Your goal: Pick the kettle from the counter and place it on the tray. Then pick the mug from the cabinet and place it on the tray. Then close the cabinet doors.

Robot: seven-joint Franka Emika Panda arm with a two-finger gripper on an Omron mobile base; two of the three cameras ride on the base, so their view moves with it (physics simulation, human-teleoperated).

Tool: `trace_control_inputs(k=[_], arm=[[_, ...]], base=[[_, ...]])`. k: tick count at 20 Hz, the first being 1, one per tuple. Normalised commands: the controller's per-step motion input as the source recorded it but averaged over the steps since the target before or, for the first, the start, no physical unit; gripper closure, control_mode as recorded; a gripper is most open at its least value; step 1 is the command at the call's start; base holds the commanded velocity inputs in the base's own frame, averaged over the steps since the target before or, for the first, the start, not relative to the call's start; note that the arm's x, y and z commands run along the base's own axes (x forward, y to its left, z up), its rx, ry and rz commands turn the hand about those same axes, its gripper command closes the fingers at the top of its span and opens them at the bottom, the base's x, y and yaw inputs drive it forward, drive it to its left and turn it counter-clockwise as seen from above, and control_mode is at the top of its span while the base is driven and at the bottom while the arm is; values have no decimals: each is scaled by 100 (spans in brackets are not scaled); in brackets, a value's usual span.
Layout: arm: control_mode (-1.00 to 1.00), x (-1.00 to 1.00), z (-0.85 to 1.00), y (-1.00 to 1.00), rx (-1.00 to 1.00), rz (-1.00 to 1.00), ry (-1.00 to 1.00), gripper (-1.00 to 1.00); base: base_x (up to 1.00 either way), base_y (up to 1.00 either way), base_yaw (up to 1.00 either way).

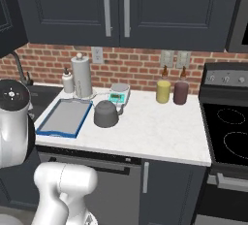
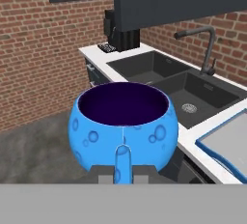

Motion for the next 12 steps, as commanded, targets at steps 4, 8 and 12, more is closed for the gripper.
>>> trace_control_inputs(k=[4,8,12], arm=[[100,0,0,0,0,0,0,100],[100,0,0,0,0,0,0,100],[-100,18,-19,-1,0,0,-2,100]], base=[[12,0,0],[10,0,0],[9,0,0]])
